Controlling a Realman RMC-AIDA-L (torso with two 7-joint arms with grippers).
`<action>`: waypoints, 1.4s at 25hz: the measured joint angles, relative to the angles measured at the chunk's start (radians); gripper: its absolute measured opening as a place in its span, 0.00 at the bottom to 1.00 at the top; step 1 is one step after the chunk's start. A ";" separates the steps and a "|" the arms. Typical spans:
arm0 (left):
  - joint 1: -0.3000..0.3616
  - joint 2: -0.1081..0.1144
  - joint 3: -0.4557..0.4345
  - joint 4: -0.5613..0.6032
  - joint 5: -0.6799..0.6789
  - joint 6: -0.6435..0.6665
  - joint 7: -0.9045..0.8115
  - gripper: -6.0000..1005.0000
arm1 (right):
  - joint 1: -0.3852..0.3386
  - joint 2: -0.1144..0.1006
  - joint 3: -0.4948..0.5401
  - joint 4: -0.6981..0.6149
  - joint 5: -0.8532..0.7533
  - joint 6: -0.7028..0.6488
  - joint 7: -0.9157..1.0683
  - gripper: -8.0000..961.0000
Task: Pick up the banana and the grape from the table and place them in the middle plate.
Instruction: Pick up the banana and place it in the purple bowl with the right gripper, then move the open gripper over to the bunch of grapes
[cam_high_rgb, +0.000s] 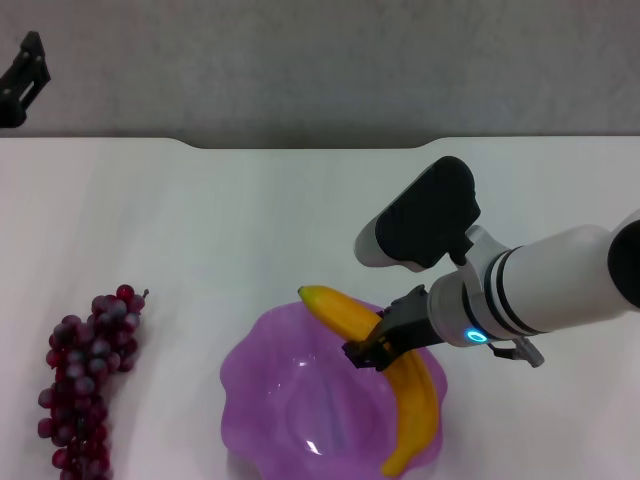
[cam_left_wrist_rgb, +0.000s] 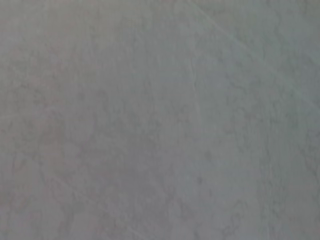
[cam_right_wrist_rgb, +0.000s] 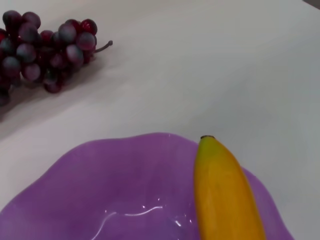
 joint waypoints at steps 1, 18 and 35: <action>0.000 0.000 0.000 0.000 0.000 0.000 0.000 0.71 | 0.000 0.000 0.000 0.000 0.000 0.000 0.001 0.57; 0.001 0.000 0.012 -0.002 0.000 0.001 0.000 0.71 | -0.113 -0.004 0.065 -0.201 -0.005 -0.096 -0.018 0.58; 0.007 0.002 0.051 -0.002 0.000 0.027 0.000 0.71 | -0.562 0.000 0.451 -0.344 -0.034 -0.497 -0.061 0.58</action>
